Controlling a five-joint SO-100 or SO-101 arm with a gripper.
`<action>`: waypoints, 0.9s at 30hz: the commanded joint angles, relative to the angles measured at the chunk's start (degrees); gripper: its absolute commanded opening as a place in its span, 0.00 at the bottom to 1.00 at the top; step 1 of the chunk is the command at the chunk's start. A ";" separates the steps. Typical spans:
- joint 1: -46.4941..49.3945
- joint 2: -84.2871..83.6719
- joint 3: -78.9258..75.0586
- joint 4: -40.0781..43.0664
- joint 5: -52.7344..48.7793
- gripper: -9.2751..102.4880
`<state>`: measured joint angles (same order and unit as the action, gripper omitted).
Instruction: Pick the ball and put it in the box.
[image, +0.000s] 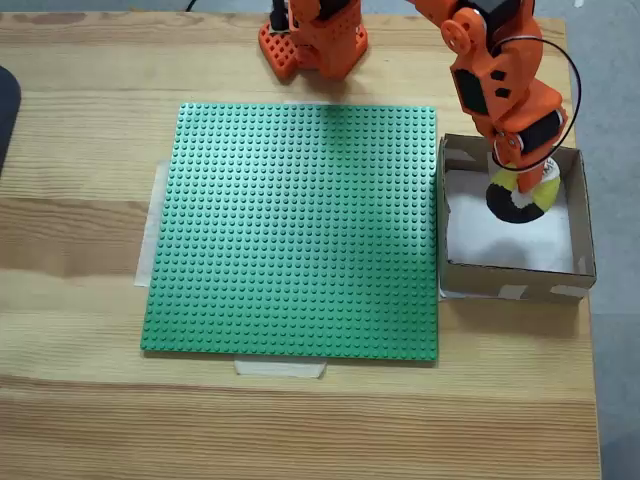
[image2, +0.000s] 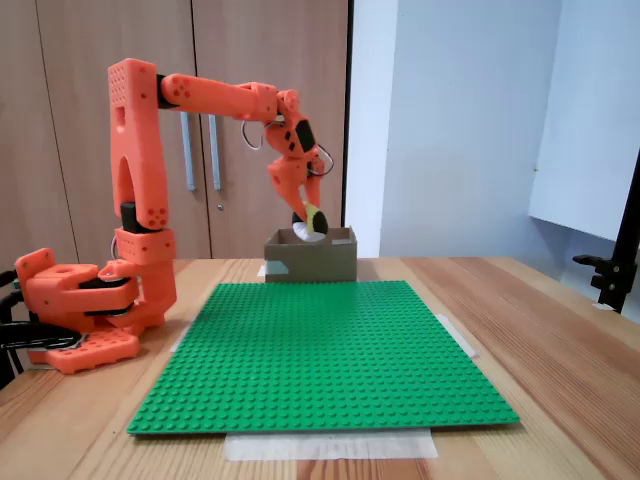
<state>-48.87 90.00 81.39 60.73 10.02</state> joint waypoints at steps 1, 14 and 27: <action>-0.62 0.62 -2.37 -2.02 0.53 0.08; -0.97 0.62 3.34 -5.54 1.14 0.08; -0.53 0.62 6.77 -8.35 0.97 0.11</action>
<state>-49.39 89.91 88.33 53.35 10.63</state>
